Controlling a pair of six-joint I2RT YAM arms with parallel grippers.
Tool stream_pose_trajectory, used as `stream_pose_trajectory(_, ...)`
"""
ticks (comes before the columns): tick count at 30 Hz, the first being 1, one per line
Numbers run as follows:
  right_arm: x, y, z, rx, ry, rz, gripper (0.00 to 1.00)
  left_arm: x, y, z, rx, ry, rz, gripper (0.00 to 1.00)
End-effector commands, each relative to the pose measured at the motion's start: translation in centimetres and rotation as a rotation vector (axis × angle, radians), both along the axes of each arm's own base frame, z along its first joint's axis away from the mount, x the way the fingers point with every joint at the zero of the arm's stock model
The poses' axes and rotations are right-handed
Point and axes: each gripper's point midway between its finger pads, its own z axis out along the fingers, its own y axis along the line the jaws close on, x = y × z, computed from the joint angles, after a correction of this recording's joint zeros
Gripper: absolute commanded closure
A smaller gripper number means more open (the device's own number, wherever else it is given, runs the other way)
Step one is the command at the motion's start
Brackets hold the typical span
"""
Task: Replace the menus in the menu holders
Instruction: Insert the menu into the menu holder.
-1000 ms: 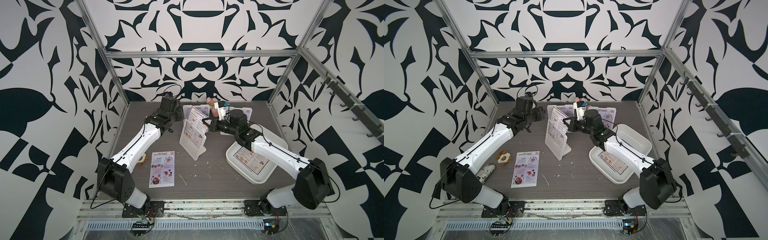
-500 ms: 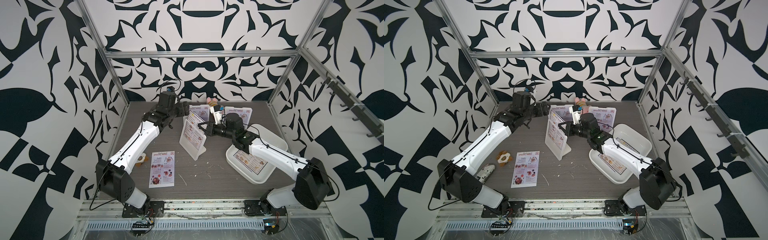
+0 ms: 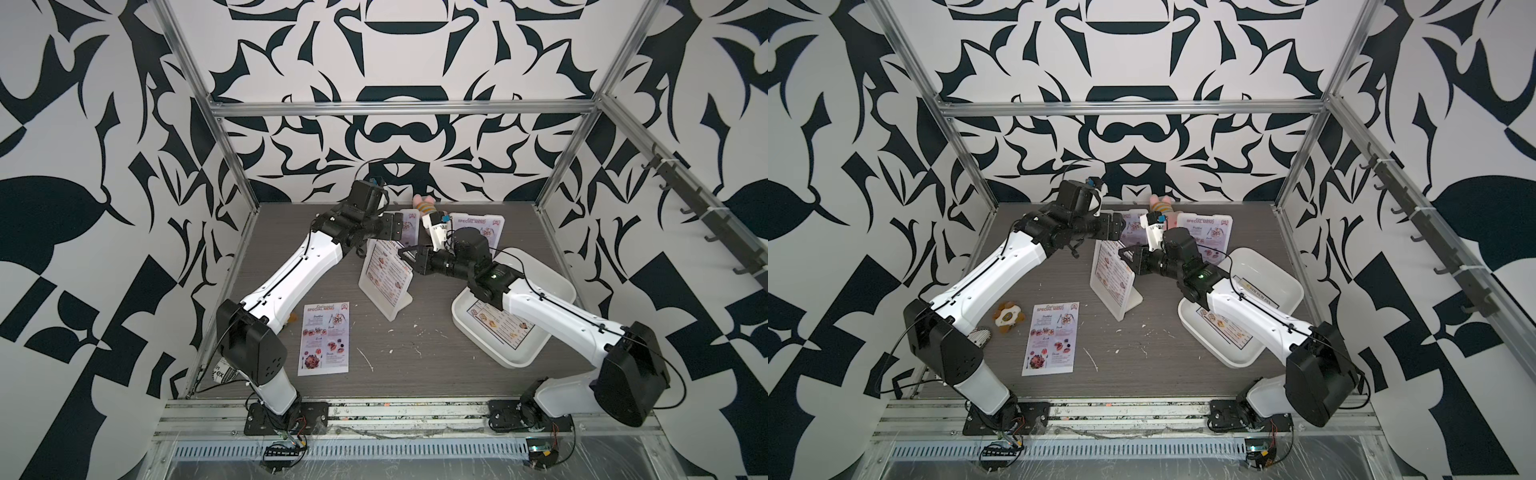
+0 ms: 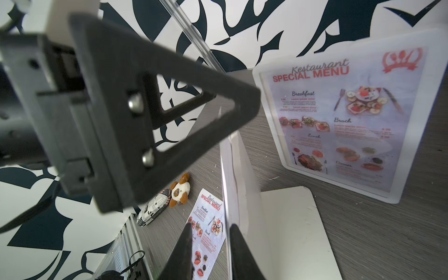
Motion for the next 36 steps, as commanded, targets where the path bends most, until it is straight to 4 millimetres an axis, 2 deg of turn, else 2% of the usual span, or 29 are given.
stream_pose_trajectory(1,-0.2,0.0,3.1,0.033,-0.088,0.010,0.72,-0.4,0.9,-0.9,0.118,0.004,-0.009,0.10)
stream_pose_trajectory(9,-0.7,-0.8,3.7,-0.003,-0.117,0.014,0.69,-1.3,2.1,-3.2,0.206,0.043,0.010,0.12)
stream_pose_trajectory(18,-0.5,-2.6,4.3,-0.022,-0.133,-0.023,0.67,-1.9,2.9,-4.3,0.231,0.061,0.024,0.12)
stream_pose_trajectory(27,-1.0,-2.1,2.6,-0.086,-0.088,0.039,0.62,-1.7,3.9,-3.8,0.244,0.040,0.065,0.12)
stream_pose_trajectory(36,-1.6,-2.1,1.4,-0.116,-0.060,0.065,0.58,-2.0,4.7,-5.0,0.257,0.075,0.087,0.12)
